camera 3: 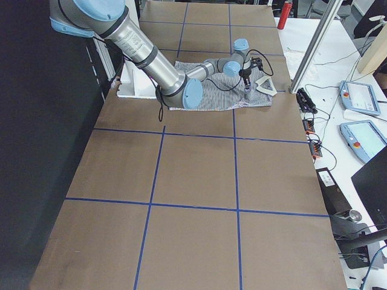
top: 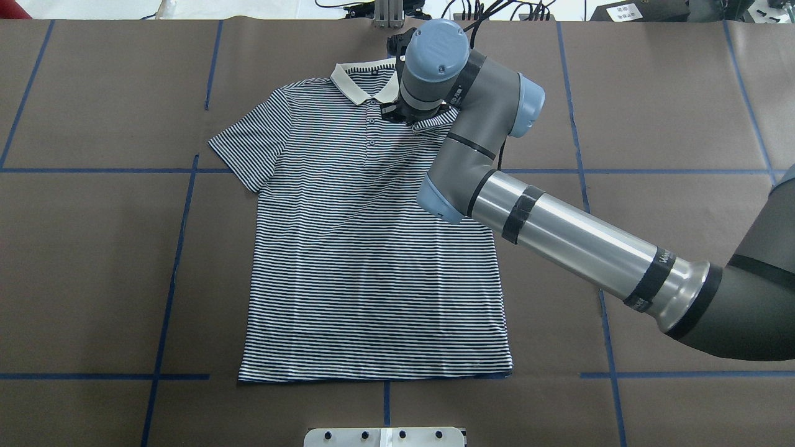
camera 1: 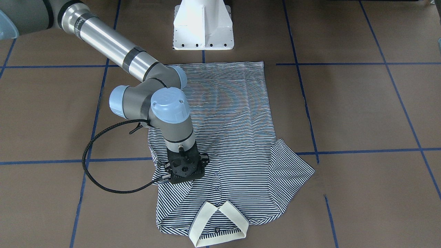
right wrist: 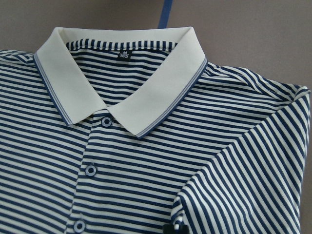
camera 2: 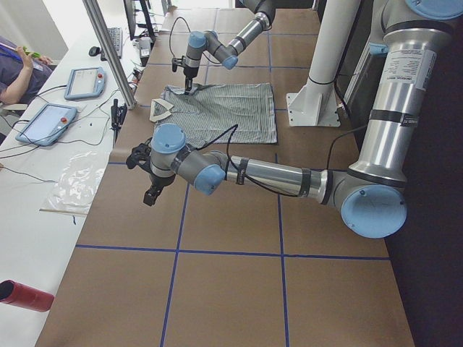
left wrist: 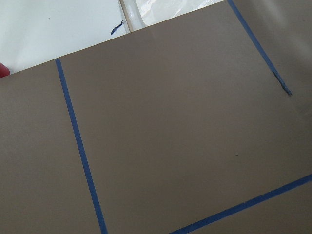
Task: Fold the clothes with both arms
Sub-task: 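Grasp the sleeve with the right gripper and fold it onto the chest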
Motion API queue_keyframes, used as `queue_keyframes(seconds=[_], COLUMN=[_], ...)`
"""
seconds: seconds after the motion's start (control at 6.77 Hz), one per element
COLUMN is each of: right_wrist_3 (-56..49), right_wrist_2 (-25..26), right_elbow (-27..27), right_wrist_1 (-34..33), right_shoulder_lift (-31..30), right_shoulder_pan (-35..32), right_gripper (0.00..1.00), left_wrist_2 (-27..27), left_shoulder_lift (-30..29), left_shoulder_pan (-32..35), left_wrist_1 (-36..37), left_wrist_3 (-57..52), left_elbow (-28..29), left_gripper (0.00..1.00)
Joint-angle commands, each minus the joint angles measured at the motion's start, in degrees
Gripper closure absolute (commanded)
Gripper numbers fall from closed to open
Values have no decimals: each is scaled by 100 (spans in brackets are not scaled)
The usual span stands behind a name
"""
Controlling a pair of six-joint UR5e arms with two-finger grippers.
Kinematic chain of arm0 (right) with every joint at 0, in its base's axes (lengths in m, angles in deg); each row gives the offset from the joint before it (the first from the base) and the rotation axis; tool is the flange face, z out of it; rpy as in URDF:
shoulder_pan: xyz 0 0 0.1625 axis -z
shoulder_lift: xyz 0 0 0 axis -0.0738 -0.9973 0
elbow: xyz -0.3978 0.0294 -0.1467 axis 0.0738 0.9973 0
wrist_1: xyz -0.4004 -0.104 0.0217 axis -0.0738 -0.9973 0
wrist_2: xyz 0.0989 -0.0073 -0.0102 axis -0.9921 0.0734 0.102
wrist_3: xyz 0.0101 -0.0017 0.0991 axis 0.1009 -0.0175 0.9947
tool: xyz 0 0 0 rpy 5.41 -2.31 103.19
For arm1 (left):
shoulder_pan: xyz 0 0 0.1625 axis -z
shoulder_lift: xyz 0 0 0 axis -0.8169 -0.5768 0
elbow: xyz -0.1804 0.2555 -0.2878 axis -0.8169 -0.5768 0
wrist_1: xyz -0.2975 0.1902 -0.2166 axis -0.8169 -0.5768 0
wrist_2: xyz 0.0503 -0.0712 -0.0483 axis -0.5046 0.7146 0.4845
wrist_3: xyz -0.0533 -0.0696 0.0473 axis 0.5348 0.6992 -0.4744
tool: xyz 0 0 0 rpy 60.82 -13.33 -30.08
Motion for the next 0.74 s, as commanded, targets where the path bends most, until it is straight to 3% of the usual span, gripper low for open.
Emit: queue_keyframes(seconds=[0.0,0.15,0.44,0.59], right_wrist_3=[-101,-284,-277,-251], right_wrist_2=[261,140,-1365,-1800], right_elbow=[193,193,132,-199], right_wrist_1=[7,-2,-11,6], right_shoulder_lift=[77,94,-2,-429], right_shoulder_pan=[-33,-225,-865,-1025], right_gripper=[0,0,0,0], left_wrist_2=[0,0,0,0], left_shoulder_lift=[-19,-28,-80,-107], left_shoulder_pan=[0,0,0,0], left_wrist_1=[6,6,-3,-3], left_wrist_3=[19,19,72,98], left_elbow=[10,10,-16,-42], left_gripper=[0,0,0,0])
